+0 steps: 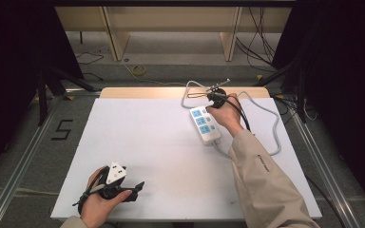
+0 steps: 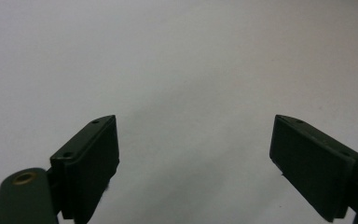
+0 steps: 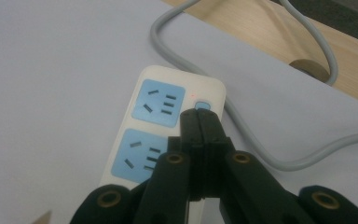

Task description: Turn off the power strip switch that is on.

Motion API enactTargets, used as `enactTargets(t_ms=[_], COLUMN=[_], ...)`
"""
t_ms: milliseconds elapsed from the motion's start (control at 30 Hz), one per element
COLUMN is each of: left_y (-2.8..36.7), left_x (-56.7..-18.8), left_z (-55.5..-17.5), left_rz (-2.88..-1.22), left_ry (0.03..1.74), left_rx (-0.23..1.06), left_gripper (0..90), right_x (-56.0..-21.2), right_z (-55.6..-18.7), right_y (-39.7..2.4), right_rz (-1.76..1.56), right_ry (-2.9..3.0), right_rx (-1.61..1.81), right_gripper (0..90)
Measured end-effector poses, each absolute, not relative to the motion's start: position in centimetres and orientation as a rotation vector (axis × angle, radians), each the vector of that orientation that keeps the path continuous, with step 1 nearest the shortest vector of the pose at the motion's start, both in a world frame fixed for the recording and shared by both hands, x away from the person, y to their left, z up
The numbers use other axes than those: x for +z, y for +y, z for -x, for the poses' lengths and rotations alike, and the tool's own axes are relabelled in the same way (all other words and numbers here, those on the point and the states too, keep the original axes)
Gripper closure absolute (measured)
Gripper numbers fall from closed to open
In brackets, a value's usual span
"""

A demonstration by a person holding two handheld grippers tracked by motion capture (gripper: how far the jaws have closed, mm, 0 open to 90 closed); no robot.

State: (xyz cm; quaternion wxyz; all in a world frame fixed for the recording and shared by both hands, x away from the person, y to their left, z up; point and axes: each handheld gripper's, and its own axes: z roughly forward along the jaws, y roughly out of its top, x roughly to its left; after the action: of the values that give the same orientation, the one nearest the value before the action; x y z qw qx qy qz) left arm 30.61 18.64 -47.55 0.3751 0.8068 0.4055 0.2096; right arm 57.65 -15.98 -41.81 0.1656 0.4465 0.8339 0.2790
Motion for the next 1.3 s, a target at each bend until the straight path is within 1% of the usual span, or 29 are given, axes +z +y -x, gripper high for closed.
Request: enactTargets(t_ms=[1300], left_y=[18.6], left_x=[-47.5], left_z=[-30.6], left_rz=[-2.065], left_ry=[1.035], left_rx=[0.533], left_gripper=[15.2], right_x=[-42.7], right_z=[-59.0], right_y=[-15.0], right_rz=[-1.293], right_ry=[2.371], right_rx=[0.778], right_gripper=[90.0])
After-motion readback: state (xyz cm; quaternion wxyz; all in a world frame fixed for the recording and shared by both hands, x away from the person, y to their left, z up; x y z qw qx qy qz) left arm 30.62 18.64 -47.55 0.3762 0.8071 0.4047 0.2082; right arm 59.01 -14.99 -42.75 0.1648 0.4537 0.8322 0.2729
